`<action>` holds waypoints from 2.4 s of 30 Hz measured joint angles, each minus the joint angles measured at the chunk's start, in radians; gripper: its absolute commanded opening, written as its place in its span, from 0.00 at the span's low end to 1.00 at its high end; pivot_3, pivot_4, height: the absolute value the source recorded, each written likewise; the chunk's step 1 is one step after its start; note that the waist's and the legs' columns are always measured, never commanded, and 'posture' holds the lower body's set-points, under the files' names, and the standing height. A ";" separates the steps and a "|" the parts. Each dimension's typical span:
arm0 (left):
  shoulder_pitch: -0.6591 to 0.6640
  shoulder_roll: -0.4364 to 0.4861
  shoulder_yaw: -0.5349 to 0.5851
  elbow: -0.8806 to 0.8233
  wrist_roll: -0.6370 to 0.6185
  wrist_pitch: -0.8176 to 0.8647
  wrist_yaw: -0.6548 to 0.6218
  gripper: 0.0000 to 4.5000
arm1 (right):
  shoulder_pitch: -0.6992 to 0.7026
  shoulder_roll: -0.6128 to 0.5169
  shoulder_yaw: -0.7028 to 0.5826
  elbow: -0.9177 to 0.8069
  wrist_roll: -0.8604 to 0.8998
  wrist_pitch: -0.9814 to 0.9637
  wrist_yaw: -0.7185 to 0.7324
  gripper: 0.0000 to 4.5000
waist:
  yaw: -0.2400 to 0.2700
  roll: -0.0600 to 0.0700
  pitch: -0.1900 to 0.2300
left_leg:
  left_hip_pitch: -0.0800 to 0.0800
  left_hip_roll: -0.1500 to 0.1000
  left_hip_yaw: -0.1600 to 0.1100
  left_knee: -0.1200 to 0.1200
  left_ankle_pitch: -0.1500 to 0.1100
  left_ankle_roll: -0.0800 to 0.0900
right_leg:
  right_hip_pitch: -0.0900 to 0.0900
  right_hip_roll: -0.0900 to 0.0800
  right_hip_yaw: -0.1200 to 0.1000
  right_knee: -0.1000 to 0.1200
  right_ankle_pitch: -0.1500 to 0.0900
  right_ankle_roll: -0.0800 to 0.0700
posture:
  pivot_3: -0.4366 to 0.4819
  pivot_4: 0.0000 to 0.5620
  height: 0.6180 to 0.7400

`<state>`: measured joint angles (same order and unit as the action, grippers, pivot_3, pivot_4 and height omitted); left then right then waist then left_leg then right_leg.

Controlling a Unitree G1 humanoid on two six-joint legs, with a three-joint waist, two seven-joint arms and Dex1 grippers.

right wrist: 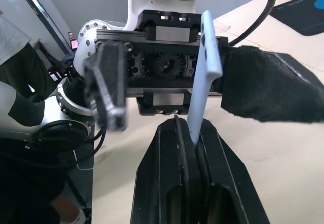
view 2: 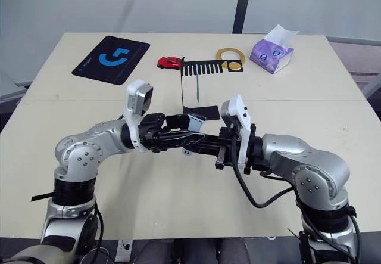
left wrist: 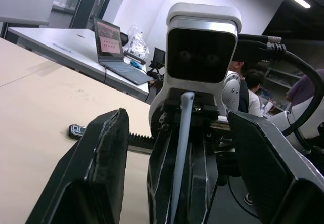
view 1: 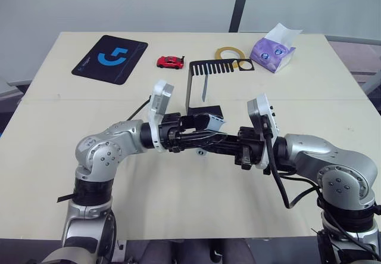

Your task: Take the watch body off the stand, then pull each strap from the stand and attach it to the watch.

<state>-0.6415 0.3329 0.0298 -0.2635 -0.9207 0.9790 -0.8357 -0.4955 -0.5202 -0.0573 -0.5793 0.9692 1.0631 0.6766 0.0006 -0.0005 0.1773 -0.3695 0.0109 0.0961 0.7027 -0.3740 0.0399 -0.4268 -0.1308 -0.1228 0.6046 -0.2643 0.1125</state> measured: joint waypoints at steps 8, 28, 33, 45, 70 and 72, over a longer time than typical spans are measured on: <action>-0.012 -0.003 -0.001 0.000 -0.018 0.000 0.014 0.53 | 0.000 -0.015 0.010 0.006 0.002 -0.015 -0.007 0.00 | 0.000 0.000 0.000 | 0.000 0.000 0.000 0.000 0.000 0.000 | 0.000 0.000 0.000 0.000 0.000 0.000 | 0.48 0.27 0.98; -0.011 0.039 -0.015 0.032 -0.003 -0.021 -0.006 0.53 | 0.000 -0.026 0.010 0.031 0.016 -0.020 -0.012 0.00 | 0.000 0.000 0.000 | 0.000 0.000 0.000 0.000 0.000 0.000 | 0.000 0.000 0.000 0.000 0.000 0.000 | 0.48 0.27 0.98; -0.009 0.039 -0.018 0.034 -0.003 -0.021 -0.003 0.53 | 0.000 -0.026 0.010 0.031 0.021 -0.020 -0.015 0.00 | 0.000 0.000 0.000 | 0.000 0.000 0.000 0.000 0.000 0.000 | 0.000 0.000 0.000 0.000 0.000 0.000 | 0.48 0.27 0.98; 0.008 0.036 -0.019 0.034 -0.003 -0.022 -0.003 0.34 | -0.006 -0.028 0.010 0.031 0.045 -0.020 -0.035 0.00 | 0.000 0.000 0.000 | 0.000 0.000 0.000 0.000 0.000 0.000 | 0.000 0.000 0.000 0.000 0.000 0.000 | 0.48 0.27 0.98; 0.014 0.001 -0.011 0.034 -0.014 -0.024 0.007 0.26 | -0.006 -0.047 0.010 0.031 0.051 -0.021 -0.036 0.00 | 0.000 0.000 0.000 | 0.000 0.000 0.000 0.001 0.000 0.000 | 0.000 0.000 0.000 0.001 0.000 0.000 | 0.48 0.27 0.98; 0.014 0.001 -0.010 0.034 -0.015 -0.024 0.007 0.26 | -0.006 -0.047 0.010 0.031 0.052 -0.021 -0.036 0.00 | 0.000 0.000 0.000 | 0.000 0.000 0.000 0.001 0.000 0.000 | 0.000 0.000 0.000 0.001 0.000 0.000 | 0.48 0.27 0.98</action>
<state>-0.6275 0.3337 0.0193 -0.2292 -0.9352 0.9555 -0.8290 -0.5013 -0.5667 -0.0478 -0.5478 1.0208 1.0426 0.6401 0.0008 -0.0005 0.1773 -0.3695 0.0108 0.0961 0.7034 -0.3740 0.0400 -0.4269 -0.1308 -0.1228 0.6056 -0.2643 0.1125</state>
